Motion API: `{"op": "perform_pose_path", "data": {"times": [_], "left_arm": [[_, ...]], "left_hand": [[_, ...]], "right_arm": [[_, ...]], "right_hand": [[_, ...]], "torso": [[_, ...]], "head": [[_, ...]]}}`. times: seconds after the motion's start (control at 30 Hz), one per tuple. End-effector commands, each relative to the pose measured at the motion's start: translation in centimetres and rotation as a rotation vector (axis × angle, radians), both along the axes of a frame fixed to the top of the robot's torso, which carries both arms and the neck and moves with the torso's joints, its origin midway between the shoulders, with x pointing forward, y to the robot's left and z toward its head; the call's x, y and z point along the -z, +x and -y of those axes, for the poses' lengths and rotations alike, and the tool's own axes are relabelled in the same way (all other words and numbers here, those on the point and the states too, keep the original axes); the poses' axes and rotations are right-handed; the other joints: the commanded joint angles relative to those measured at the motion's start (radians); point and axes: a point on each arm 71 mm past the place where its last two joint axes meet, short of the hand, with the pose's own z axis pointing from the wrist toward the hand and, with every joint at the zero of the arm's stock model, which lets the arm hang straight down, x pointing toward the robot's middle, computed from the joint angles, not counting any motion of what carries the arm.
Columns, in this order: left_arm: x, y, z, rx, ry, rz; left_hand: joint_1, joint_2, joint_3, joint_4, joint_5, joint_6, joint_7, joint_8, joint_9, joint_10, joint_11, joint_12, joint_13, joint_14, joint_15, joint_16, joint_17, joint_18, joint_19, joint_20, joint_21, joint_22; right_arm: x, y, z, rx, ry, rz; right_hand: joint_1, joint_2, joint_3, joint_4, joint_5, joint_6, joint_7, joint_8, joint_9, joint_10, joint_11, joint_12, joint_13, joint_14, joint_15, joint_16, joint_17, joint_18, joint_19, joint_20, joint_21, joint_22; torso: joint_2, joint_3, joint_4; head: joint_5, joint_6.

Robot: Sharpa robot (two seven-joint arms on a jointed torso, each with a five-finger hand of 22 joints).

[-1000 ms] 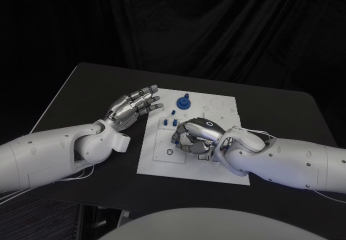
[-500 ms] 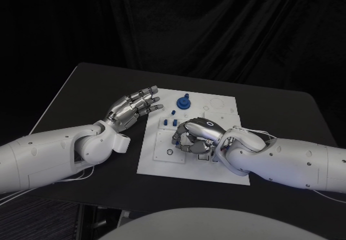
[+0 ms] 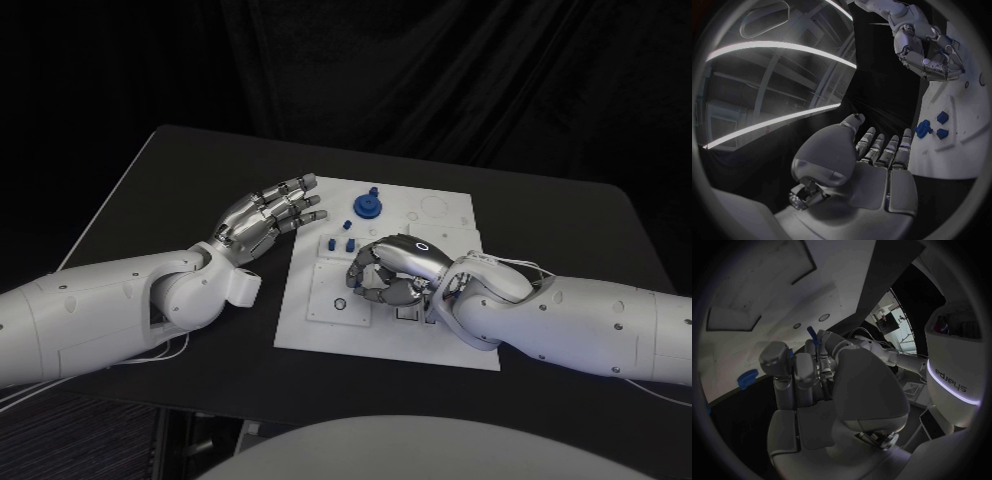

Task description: Assemble the parts on the task board

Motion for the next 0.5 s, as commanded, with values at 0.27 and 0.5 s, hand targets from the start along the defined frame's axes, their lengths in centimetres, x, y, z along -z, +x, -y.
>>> {"op": "perform_pose_path", "data": {"times": [0.27,0.5], "left_arm": [[-0.05,-0.12,0.12,0.01,-0.019,0.012],[-0.02,-0.1,0.16,0.011,-0.019,0.011]], "left_hand": [[-0.008,-0.002,0.005,-0.002,-0.004,-0.001,0.004,0.006,0.002,0.0,-0.008,-0.001,0.001,-0.004,0.004,0.003,0.001,-0.009,-0.002,0.0,-0.001,-0.001],[-0.009,-0.002,0.007,0.0,-0.005,0.002,0.004,0.006,0.002,0.002,-0.01,0.001,0.001,-0.004,0.004,0.003,0.001,-0.009,-0.001,0.0,0.0,0.0]], "right_arm": [[0.22,0.36,0.14,0.028,0.005,-0.001],[0.52,0.69,0.1,0.048,0.005,-0.03]], "right_hand": [[0.017,-0.002,-0.001,-0.005,-0.03,-0.018,0.0,0.022,0.031,0.021,-0.011,-0.001,0.0,0.022,-0.008,0.025,0.037,-0.009,0.016,-0.005,0.022,0.12],[0.025,-0.003,0.008,-0.011,-0.056,-0.028,-0.001,0.031,0.05,0.028,-0.012,-0.008,-0.004,0.038,-0.009,0.056,0.069,-0.014,0.031,-0.006,0.055,0.128]], "torso": [[0.001,-0.0013,0.001],[0.0,-0.0018,0.0027]], "head": [[0.007,0.0],[0.009,0.0]]}}
